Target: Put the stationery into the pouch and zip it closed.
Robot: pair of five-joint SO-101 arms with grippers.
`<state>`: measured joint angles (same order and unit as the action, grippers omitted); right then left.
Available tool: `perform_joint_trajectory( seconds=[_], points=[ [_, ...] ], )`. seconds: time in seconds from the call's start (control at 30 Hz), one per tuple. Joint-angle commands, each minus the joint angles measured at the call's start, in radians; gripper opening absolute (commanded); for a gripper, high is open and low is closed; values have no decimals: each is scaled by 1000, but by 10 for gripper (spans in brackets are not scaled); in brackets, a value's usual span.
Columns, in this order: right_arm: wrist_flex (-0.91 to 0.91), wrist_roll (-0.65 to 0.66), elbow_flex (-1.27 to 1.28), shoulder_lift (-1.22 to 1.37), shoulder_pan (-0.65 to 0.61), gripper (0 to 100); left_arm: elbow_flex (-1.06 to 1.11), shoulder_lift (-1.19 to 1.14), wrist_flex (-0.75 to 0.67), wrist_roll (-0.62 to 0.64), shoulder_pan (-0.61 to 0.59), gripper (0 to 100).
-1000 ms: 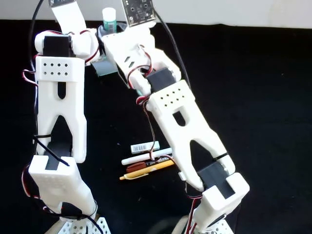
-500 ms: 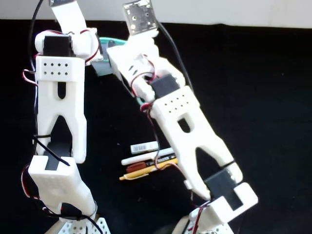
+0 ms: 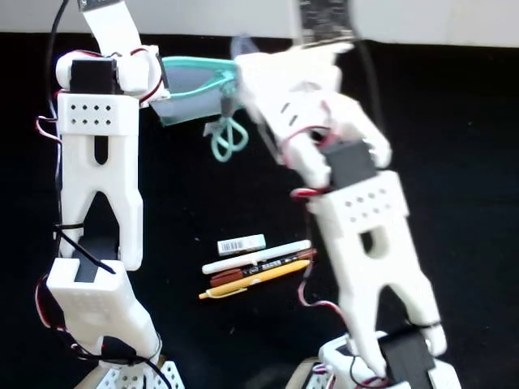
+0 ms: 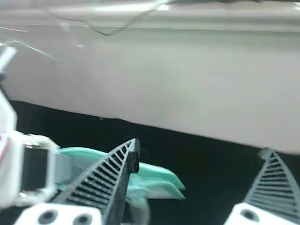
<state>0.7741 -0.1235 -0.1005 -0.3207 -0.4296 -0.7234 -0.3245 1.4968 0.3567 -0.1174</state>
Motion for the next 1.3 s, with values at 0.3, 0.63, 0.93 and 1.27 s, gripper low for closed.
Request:
perform_joint_trajectory(
  seconds=[0.3,0.63,0.93,1.27],
  points=[
    [704,687,170,-180,-344,368,-7,-2,-12,-8,-15,7],
    [119,772,777,-73,-400,324,-5,-2,-6,-8,-15,7],
    [31,901,611,305,-397,324,-5,-2,-6,-8,-15,7],
    [30,973,427,581,-352,322,-5,-1,-6,-8,-15,7]
  ],
)
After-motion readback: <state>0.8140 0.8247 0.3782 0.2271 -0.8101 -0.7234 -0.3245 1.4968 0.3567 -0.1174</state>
